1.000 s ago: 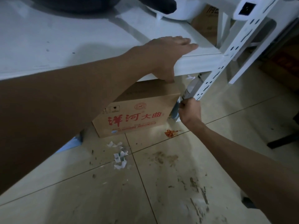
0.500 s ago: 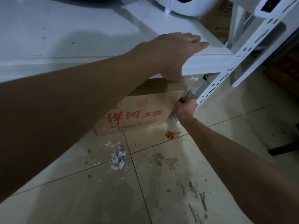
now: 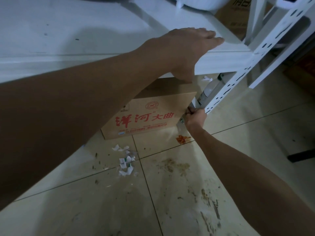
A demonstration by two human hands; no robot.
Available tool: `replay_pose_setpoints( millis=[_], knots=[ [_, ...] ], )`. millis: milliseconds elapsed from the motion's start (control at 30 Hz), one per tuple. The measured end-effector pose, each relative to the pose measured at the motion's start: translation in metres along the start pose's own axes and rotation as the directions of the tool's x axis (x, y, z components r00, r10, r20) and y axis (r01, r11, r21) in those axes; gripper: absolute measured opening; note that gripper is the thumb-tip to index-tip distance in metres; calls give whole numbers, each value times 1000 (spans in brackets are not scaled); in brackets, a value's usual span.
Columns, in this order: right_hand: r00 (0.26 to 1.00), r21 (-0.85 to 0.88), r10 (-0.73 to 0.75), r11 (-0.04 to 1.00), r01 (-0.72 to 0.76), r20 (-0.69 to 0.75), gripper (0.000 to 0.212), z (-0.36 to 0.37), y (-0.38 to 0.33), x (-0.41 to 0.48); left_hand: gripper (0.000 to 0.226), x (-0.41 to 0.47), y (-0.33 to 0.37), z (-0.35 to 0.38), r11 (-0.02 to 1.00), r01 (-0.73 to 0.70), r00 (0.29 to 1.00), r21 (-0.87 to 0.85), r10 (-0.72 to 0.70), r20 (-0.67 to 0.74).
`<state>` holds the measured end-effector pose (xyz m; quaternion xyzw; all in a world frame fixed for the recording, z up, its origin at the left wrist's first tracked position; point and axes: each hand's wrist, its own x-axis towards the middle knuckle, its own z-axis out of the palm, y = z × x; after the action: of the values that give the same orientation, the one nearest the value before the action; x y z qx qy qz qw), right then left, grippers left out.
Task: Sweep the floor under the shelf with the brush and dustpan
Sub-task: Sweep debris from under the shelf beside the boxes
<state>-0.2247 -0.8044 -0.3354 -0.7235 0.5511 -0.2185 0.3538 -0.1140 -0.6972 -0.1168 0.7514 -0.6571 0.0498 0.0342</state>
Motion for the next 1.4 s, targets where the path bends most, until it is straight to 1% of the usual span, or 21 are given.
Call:
replay_pose_setpoints(
  millis=[67, 167, 233, 300, 400, 467, 600, 700, 800, 933, 1000, 1133, 1200, 1267, 1400],
  knots=[
    [998, -95, -63, 993, 65, 21, 20, -4, 2, -7, 104, -1, 0, -1, 1000, -3, 1000, -4, 3, 3],
    [985, -271, -155, 947, 171, 82, 24, -10, 7, -19, 105, -1, 0, -3, 1000, -2, 1000, 4, 2, 19],
    [983, -308, -159, 934, 181, 97, 26, -17, 12, -27, 107, -1, 1, -5, 1000, -6, 999, 2, 6, 35],
    [981, -333, -153, 924, 186, 123, 34, -26, 18, -37, 108, -1, 2, -7, 1000, 0, 999, 7, -1, 49],
    [980, -300, -134, 938, 173, 149, 47, -36, 23, -49, 108, 0, 3, -8, 1000, 11, 998, 8, -11, 68],
    [982, -276, -130, 947, 164, 138, 51, -38, 29, -51, 109, 0, 3, -9, 1000, 23, 997, 6, -23, 73],
    [989, -219, -87, 969, 112, 121, 50, -43, 36, -42, 113, 1, 6, -10, 1000, 30, 998, 2, -30, 48],
    [986, -226, -124, 963, 146, 108, 48, -47, 32, -34, 115, 5, 13, -17, 999, 44, 997, 21, -45, 56],
    [980, -229, -157, 956, 181, 119, 43, -44, 23, -26, 111, 13, 22, -24, 995, 83, 995, 48, -85, 49],
    [957, -250, -234, 929, 272, 171, 34, -38, 10, -20, 99, 21, 32, -19, 999, 13, 1000, -30, -13, -8],
    [953, -255, -248, 923, 287, 175, 34, -35, 4, -16, 96, 25, 36, -12, 997, -24, 999, -75, 22, -23],
    [944, -249, -282, 915, 318, 171, 30, -25, -6, -6, 92, 37, 38, -7, 992, -78, 995, -95, 71, -75],
    [940, -256, -285, 910, 327, 188, 27, -21, -8, -3, 91, 43, 41, -9, 990, -88, 993, -111, 77, -93],
    [931, -257, -292, 903, 343, 217, 24, -18, -9, -2, 90, 48, 46, -11, 986, -97, 993, -134, 87, -81],
    [916, -300, -275, 883, 360, 291, 24, -15, -6, 0, 79, 54, 50, -17, 981, -119, 990, -151, 106, -90]
  ],
)
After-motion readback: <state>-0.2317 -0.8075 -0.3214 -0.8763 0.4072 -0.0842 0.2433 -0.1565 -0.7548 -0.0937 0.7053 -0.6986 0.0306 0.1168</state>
